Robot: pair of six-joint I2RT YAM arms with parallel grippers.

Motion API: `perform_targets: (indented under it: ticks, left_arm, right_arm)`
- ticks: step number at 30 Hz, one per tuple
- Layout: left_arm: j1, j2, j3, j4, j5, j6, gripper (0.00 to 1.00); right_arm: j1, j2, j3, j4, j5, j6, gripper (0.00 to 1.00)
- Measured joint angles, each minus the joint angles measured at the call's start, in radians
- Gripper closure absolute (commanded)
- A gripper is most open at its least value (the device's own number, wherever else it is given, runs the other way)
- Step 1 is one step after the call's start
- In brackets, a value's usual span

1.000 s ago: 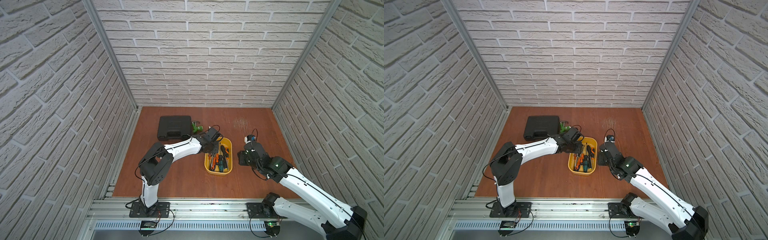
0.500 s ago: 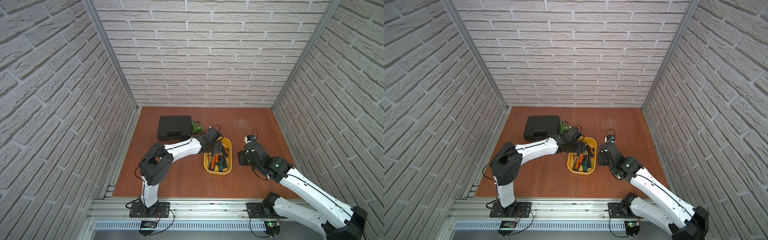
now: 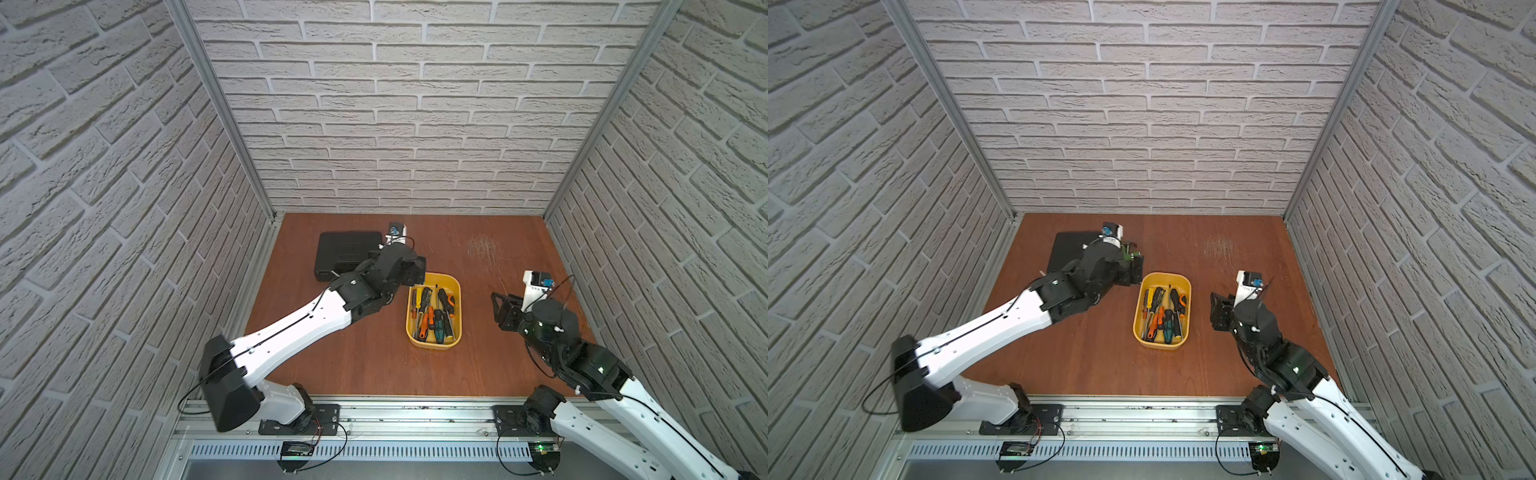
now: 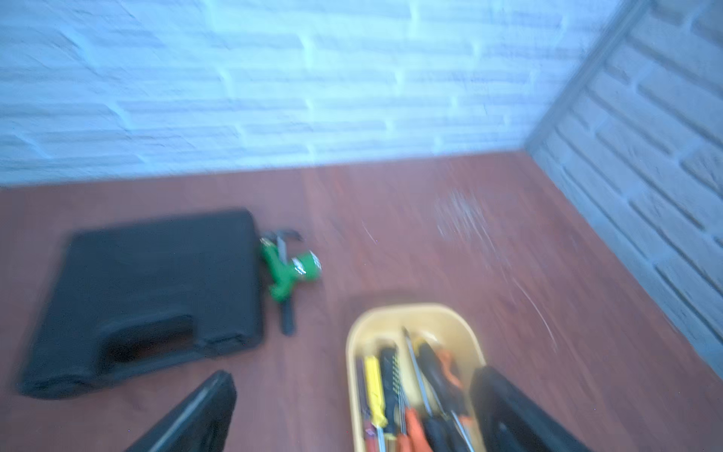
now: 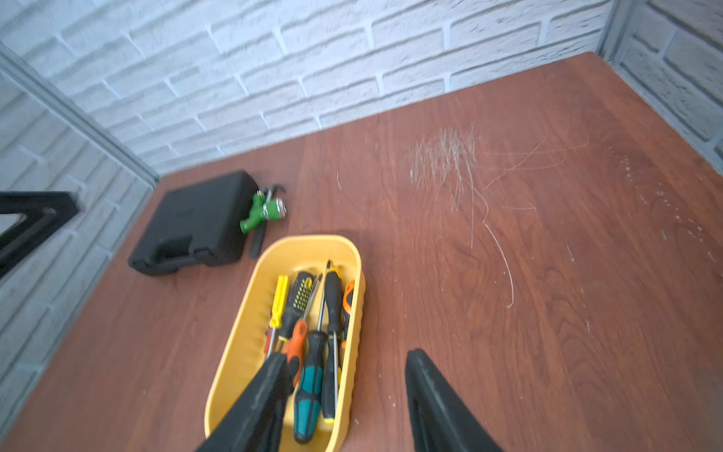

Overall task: Put the screwdriver on the desktop into the storage box
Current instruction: Place the screwdriver in the storage box, then reset both arms

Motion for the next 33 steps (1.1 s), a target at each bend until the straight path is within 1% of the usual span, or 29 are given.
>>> perform_targets:
  ticks: [2, 3, 5, 7, 10, 13, 16, 18, 21, 24, 26, 28, 29, 31, 33]
  left_arm:
    - [0.046, -0.1, -0.089, 0.074, -0.096, 0.102, 0.02]
    - [0.088, -0.138, -0.144, 0.112, -0.132, 0.149, 0.02]
    - [0.191, -0.185, -0.252, 0.185, -0.168, 0.231, 0.02]
    - [0.313, -0.197, -0.36, 0.234, -0.186, 0.28, 0.02]
    - [0.488, -0.172, -0.533, 0.332, -0.195, 0.332, 0.02]
    - [0.63, -0.133, -0.683, 0.48, -0.18, 0.378, 0.02]
    - [0.7, -0.051, -0.753, 0.622, -0.186, 0.445, 0.02]
    - [0.714, 0.012, -0.782, 0.725, -0.196, 0.481, 0.02]
    - [0.73, 0.074, -0.831, 0.853, -0.145, 0.512, 0.02]
    - [0.75, 0.114, -0.864, 0.961, -0.088, 0.525, 0.02]
    - [0.791, 0.118, -0.89, 1.032, -0.04, 0.498, 0.02]
    - [0.843, 0.135, -0.925, 1.141, -0.01, 0.465, 0.02]
    - [0.861, 0.148, -0.933, 1.165, 0.008, 0.456, 0.01]
    - [0.878, 0.179, -0.935, 1.197, 0.085, 0.459, 0.02]
    - [0.872, 0.238, -0.933, 1.271, 0.159, 0.474, 0.02]
  right_arm:
    - [0.0, -0.082, -0.113, 0.117, 0.06, -0.076, 0.0]
    - [0.0, -0.122, -0.186, 0.183, 0.11, -0.125, 0.0]
    - [-0.003, -0.154, -0.292, 0.279, 0.214, -0.215, 0.0]
    - [-0.02, -0.136, -0.369, 0.385, 0.316, -0.325, 0.0]
    - [-0.108, -0.013, -0.411, 0.536, 0.407, -0.432, 0.0]
    - [-0.234, 0.169, -0.413, 0.656, 0.441, -0.45, 0.01]
    - [-0.33, 0.35, -0.417, 0.778, 0.438, -0.451, 0.01]
    - [-0.375, 0.459, -0.432, 0.882, 0.411, -0.451, 0.01]
    - [-0.436, 0.6, -0.478, 1.055, 0.314, -0.459, 0.01]
    - [-0.494, 0.739, -0.496, 1.228, 0.18, -0.486, 0.01]
    - [-0.539, 0.854, -0.492, 1.364, 0.063, -0.502, 0.01]
    - [-0.583, 1.012, -0.487, 1.534, -0.054, -0.512, 0.01]
    - [-0.597, 1.054, -0.482, 1.547, -0.098, -0.515, 0.01]
    - [-0.615, 1.049, -0.472, 1.508, -0.179, -0.526, 0.01]
    - [-0.621, 1.051, -0.44, 1.536, -0.238, -0.53, 0.01]
